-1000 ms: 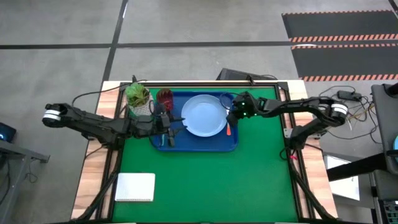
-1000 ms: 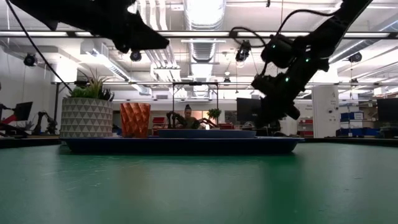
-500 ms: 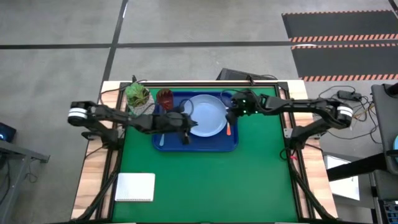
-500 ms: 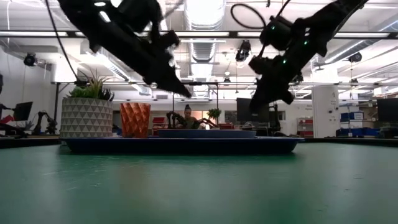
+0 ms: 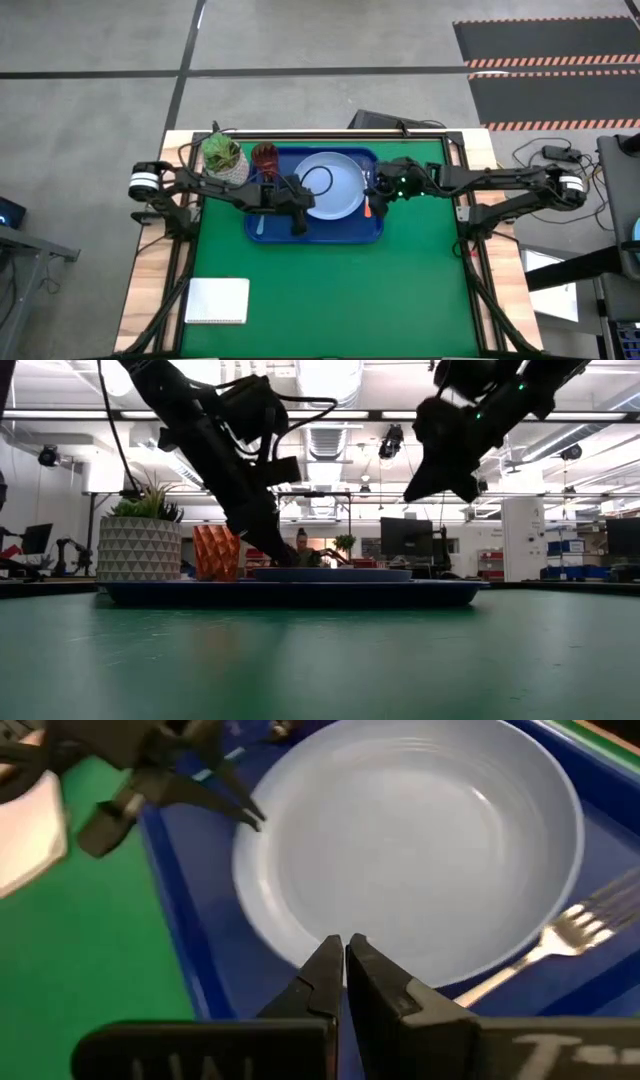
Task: Pick and place plate/cup/fork/spoon on tray
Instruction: Adjust the blue plate on the blue tray
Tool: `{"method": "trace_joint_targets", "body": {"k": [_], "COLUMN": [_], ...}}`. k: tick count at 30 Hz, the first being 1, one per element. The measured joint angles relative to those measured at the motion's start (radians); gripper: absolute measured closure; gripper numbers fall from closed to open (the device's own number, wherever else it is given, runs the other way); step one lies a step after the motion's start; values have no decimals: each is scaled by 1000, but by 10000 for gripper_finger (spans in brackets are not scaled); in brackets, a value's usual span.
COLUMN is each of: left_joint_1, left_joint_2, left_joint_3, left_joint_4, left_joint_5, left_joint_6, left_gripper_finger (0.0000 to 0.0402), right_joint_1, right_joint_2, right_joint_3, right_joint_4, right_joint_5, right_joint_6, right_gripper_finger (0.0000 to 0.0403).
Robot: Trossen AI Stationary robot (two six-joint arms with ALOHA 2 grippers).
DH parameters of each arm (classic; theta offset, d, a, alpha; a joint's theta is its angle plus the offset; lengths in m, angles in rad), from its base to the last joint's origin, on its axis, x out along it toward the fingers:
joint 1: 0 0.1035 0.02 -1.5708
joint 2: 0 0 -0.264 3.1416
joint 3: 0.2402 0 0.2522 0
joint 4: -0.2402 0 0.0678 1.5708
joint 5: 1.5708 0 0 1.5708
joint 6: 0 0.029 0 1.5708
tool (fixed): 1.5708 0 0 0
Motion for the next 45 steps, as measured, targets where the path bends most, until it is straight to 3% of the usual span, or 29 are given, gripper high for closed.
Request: {"method": "trace_joint_targets", "body": {"k": [11,19,32,45], "left_joint_1": [0,1,23,23], "left_joint_2": [-36,-32,3,-13], "left_joint_3": [-1,-14,-34,-31], "left_joint_4": [-121,134,94,-51], "left_joint_5": [5,-57,-48,-4], "left_joint_6": [-53,0,-1,-53], "left_gripper_finger": [400,400,400,400], "right_joint_1": [197,231,234,253], "right_joint_2": [-8,-5,-5,-5], "right_joint_3": [0,0,0,0], "right_joint_4": [53,93,111,109], "right_joint_5": [196,197,198,195], "right_joint_6": [59,59,59,73], "right_gripper_finger": [394,394,394,394]}}
